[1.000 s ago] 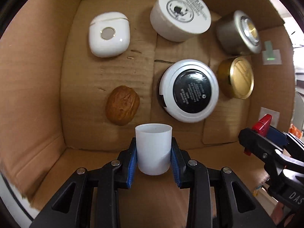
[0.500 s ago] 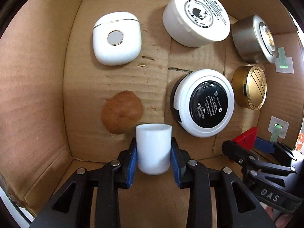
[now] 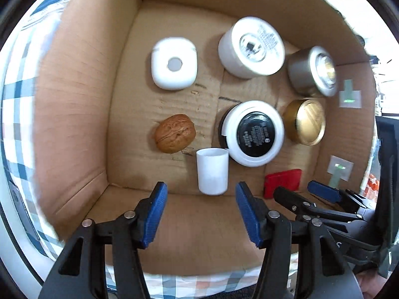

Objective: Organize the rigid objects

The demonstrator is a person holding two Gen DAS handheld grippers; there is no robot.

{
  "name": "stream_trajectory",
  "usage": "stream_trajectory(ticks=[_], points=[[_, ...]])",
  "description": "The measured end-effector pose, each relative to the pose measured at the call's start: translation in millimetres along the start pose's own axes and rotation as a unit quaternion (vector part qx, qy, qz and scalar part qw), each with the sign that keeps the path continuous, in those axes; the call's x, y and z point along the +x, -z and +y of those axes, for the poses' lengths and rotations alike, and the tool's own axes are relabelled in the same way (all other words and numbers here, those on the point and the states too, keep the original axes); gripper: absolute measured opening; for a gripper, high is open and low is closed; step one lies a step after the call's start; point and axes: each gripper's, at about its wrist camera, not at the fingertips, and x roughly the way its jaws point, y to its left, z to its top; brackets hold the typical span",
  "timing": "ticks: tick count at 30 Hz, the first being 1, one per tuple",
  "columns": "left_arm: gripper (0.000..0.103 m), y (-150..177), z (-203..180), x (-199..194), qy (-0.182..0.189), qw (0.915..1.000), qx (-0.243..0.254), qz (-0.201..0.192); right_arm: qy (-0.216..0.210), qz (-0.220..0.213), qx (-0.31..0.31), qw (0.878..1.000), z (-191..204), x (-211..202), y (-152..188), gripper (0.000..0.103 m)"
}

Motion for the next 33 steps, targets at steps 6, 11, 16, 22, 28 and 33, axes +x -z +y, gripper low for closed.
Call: stream_trajectory(ticks=[6,11,16,22,28,33], points=[[0.07,23.4,-11.2,-41.6,-0.006,0.9989,0.004,-0.047,0.027,-0.063,-0.025,0.997,10.2,-44.1,23.4,0.091],[0.086,43.4,-13.1,-81.1,-0.017,0.9947,0.01,-0.101,0.031,-0.112,-0.024,0.993,5.4,-83.1,52.9,0.1],[0.103,60.1,-25.5,-107.7,-0.041,0.9871,0.03,-0.152,0.036,-0.152,-0.009,0.988,-14.4,-118.6,73.1,0.103],[0.103,84.6,-45.0,-126.4,-0.064,0.977,0.058,-0.195,0.057,-0.19,-0.003,0.98,-14.1,-143.4,105.3,0.103],[0.103,103.6,-50.1,-139.2,-0.06,0.973,0.06,-0.215,0.045,-0.205,0.009,0.978,-16.4,-159.4,131.0,0.103],[0.103,115.5,-53.1,-153.6,-0.059,0.9691,0.056,-0.233,0.043,-0.215,0.015,0.975,-20.5,-167.9,144.9,0.103]])
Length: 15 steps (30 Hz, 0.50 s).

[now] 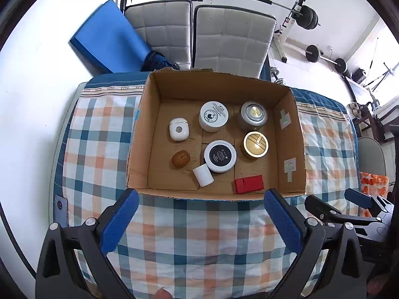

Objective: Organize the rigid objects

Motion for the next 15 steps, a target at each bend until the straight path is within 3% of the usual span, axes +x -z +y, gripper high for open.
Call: stream_trajectory(ticks=[11,15], points=[[0.103,17.6,-15.0,-99.6,-0.005,0.9959,0.011,-0.09,-0.038,-0.077,0.006,0.996,-14.1,-98.6,40.1,0.103],[0.103,27.1,-21.4,-125.2,-0.005,0.9942,0.016,-0.106,-0.024,-0.11,0.005,0.994,-18.4,-134.5,55.0,0.103]])
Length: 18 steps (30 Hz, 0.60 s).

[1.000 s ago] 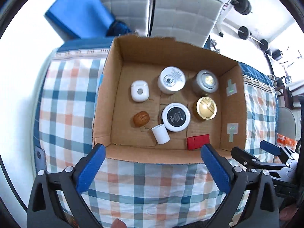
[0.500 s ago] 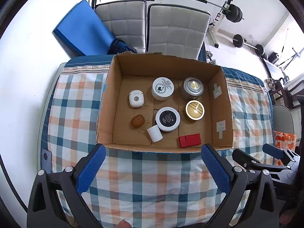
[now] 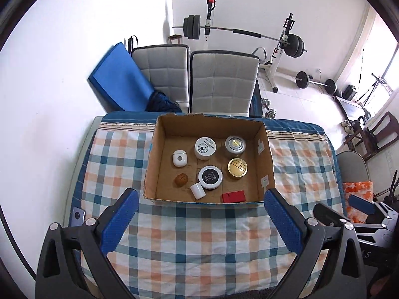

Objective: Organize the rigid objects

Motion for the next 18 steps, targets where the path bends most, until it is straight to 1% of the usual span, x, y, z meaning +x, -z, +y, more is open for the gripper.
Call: stream_trajectory(ticks=[3,5,8,14,18], points=[[0.103,5.3,-6.8,-15.4,-0.009,0.9999,0.008,-0.005,0.007,-0.015,-0.006,1.0,-0.3,-23.5,5.5,0.103],[0.103,9.6,-10.5,-23.0,-0.003,0.9999,0.01,-0.005,0.014,-0.026,-0.011,1.0,0.8,-36.9,9.0,0.103],[0.103,14.9,-11.9,-28.1,0.004,0.9999,0.01,0.006,0.014,-0.036,-0.014,0.999,1.8,-54.4,14.0,0.103],[0.103,21.0,-11.3,-45.8,0.006,0.9999,0.004,0.007,0.015,-0.046,-0.019,0.999,2.7,-78.9,22.7,0.103],[0.103,22.7,-11.7,-59.6,0.005,1.0,0.007,0.0,0.013,-0.05,-0.021,0.998,3.8,-90.4,27.4,0.103]])
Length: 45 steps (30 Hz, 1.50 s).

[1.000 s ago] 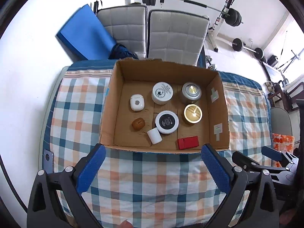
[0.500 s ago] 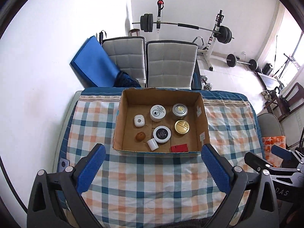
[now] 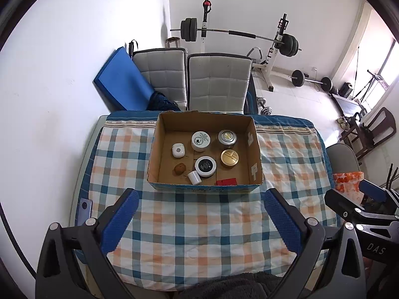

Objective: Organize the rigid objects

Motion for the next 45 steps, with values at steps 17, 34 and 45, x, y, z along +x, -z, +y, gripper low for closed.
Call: stream_trajectory(ticks=[17,34,45], points=[[0.103,3.2,-1.8,-18.1,-0.002,1.0,-0.002,-0.007,0.017,-0.016,0.0,1.0,-1.6,-24.3,4.6,0.103],[0.103,6.2,-2.9,-12.9,-0.002,1.0,0.002,-0.006,0.037,-0.026,0.017,0.999,-10.6,-27.9,3.0,0.103],[0.103,6.1,-4.6,-13.4,-0.003,1.0,0.0,-0.007,0.039,-0.033,0.023,0.998,-14.2,-31.7,2.6,0.103]])
